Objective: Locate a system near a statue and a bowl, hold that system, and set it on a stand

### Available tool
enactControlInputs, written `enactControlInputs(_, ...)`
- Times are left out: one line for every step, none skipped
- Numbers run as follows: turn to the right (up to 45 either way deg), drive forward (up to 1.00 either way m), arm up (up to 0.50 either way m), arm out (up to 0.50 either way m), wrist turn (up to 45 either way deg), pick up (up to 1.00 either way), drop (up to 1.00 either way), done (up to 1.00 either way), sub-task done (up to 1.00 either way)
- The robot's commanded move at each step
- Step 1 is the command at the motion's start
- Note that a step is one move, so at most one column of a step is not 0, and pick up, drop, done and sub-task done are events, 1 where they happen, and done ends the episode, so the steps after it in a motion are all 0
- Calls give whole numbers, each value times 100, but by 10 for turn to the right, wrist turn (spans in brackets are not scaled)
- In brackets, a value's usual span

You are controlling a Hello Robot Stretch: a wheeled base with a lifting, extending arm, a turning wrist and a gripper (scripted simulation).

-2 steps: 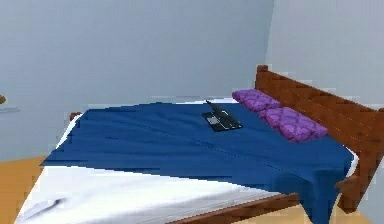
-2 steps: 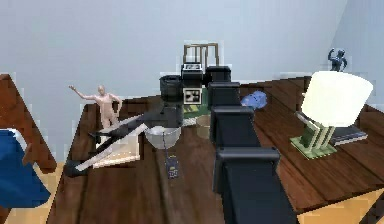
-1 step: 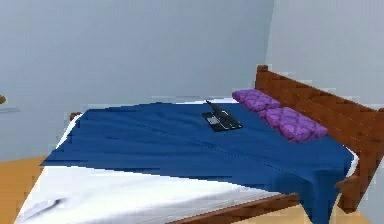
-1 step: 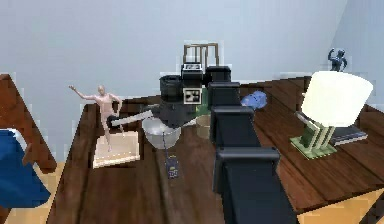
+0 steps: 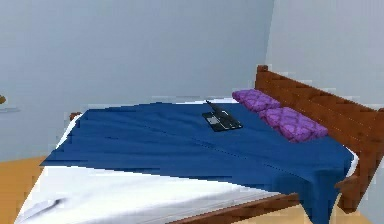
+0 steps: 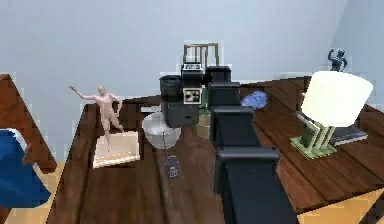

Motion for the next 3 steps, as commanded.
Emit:
enactControlInputs(0,0,-30,0,0,0,0,0,0)
enactControlInputs(0,0,0,0,0,100,0,0,0)
enactControlInputs(0,0,10,0,0,0,0,0,0)
